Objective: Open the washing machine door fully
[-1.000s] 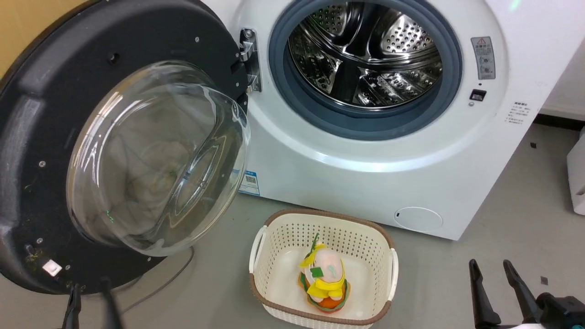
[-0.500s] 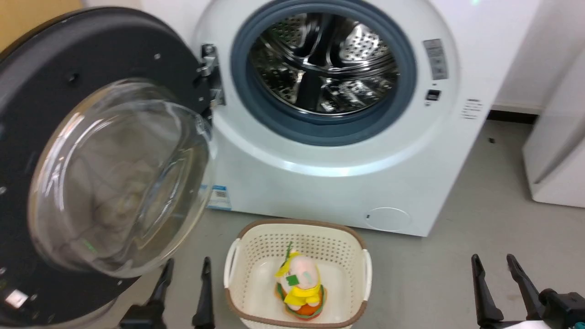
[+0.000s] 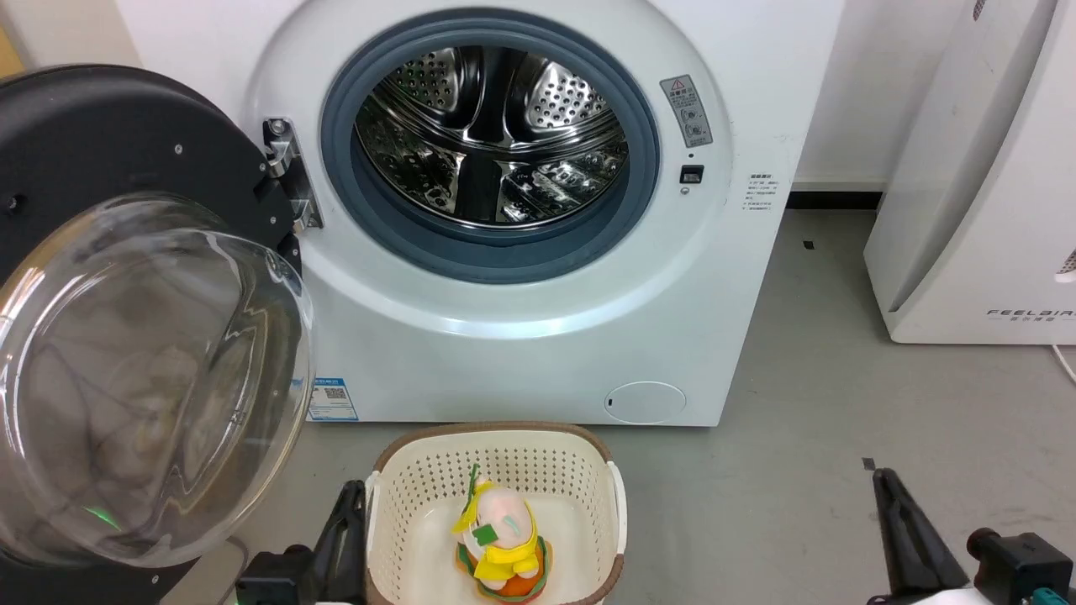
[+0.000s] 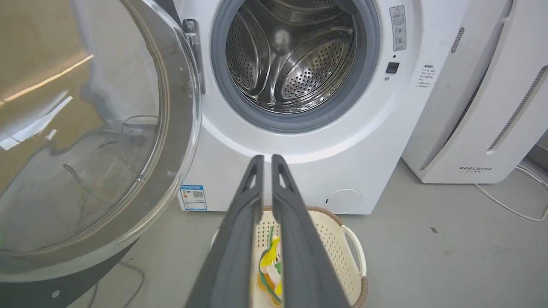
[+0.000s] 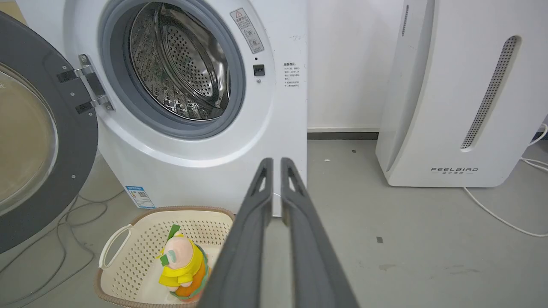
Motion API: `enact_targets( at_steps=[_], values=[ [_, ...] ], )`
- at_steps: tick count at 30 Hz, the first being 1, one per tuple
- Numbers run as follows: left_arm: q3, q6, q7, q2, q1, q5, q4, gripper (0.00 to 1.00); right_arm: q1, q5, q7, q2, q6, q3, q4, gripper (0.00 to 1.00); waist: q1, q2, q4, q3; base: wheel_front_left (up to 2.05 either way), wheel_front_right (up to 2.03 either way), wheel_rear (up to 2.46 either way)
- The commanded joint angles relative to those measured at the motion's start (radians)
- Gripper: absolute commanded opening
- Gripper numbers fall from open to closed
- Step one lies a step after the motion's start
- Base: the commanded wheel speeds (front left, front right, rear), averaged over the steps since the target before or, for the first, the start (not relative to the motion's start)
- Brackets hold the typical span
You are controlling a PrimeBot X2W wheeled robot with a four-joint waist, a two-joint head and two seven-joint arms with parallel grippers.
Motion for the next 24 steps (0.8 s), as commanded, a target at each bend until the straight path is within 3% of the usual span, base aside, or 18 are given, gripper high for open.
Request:
enact_targets(
  at_steps=[1,24],
  values=[
    [0.002,-0.001,0.004,0.000,-0.002,0.003,-0.002,0.00,-0.003,-0.002,0.001,0.000,0.000,0.000,-0.001,0.00,0.0001,0.0000,0.000,0.000,0.00,0.00,0.00],
    [0.023,-0.010,0.043,-0.005,-0.020,0.031,-0.022,0.00,-0.027,-0.027,0.022,0.000,0.000,0.011,-0.002,0.00,0.0001,0.0000,-0.006,0.009,0.00,0.00,0.00]
  ],
)
